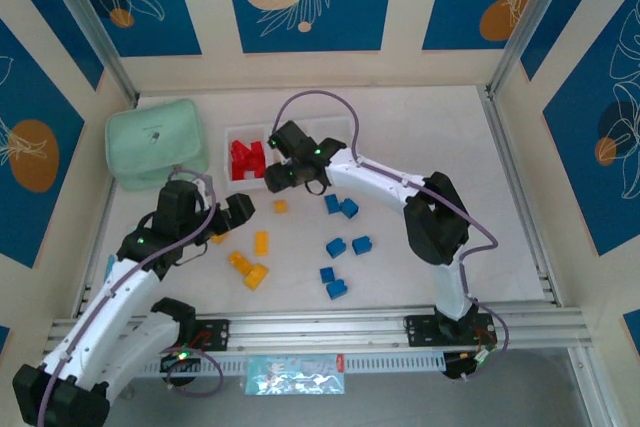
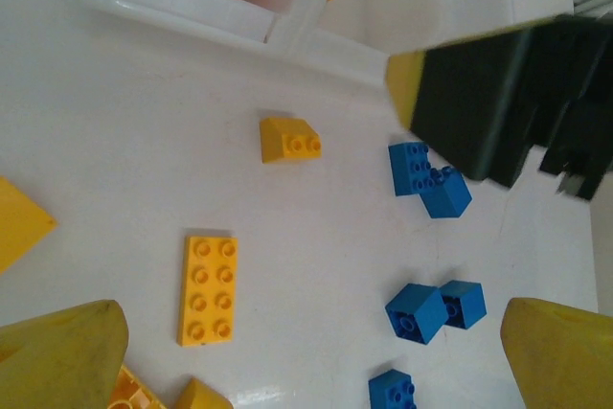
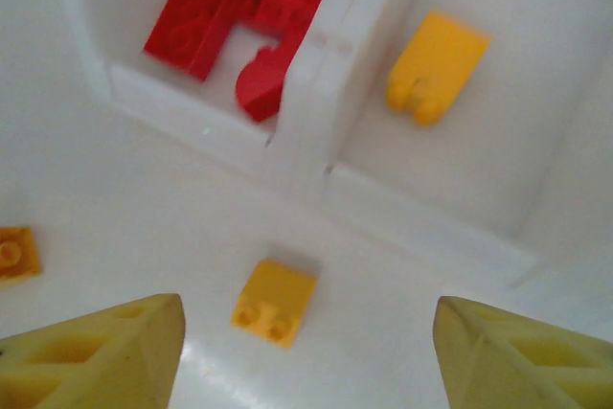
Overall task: Sort the legos into containers by color
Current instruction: Pick up the lego from the center of the table.
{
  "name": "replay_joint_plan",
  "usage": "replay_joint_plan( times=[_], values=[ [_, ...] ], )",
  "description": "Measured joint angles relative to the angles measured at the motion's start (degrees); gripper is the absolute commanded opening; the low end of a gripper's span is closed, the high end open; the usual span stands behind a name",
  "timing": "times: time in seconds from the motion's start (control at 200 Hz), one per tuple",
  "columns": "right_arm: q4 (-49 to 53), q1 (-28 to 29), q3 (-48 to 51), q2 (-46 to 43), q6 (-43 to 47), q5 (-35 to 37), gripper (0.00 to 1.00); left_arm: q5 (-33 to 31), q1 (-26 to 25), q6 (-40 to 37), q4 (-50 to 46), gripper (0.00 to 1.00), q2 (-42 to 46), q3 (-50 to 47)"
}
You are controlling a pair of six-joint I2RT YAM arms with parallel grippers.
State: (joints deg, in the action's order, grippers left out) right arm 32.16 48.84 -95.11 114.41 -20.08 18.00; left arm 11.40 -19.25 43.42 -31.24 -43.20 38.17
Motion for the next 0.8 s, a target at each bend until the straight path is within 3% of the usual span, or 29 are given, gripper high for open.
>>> replay_joint_plan(
  times=[0.18, 0.35, 0.8],
  values=[
    [-1.2, 3.4, 6.3, 0.0, -3.8, 0.0, 0.79, 0.2, 0.0, 0.0, -2.6, 0.99, 3.4, -1.9],
    [-2.4, 4.9, 6.3, 1.4, -7.2, 1.0, 0.79, 0.1, 0.0, 0.5, -4.1, 0.99, 6.2, -4.1],
    [-2.9, 5.0, 0.9, 9.5, -8.2, 3.7, 0.59, -0.6, 0.0, 1.7, -5.3, 0.99, 7.9, -5.4]
  ],
)
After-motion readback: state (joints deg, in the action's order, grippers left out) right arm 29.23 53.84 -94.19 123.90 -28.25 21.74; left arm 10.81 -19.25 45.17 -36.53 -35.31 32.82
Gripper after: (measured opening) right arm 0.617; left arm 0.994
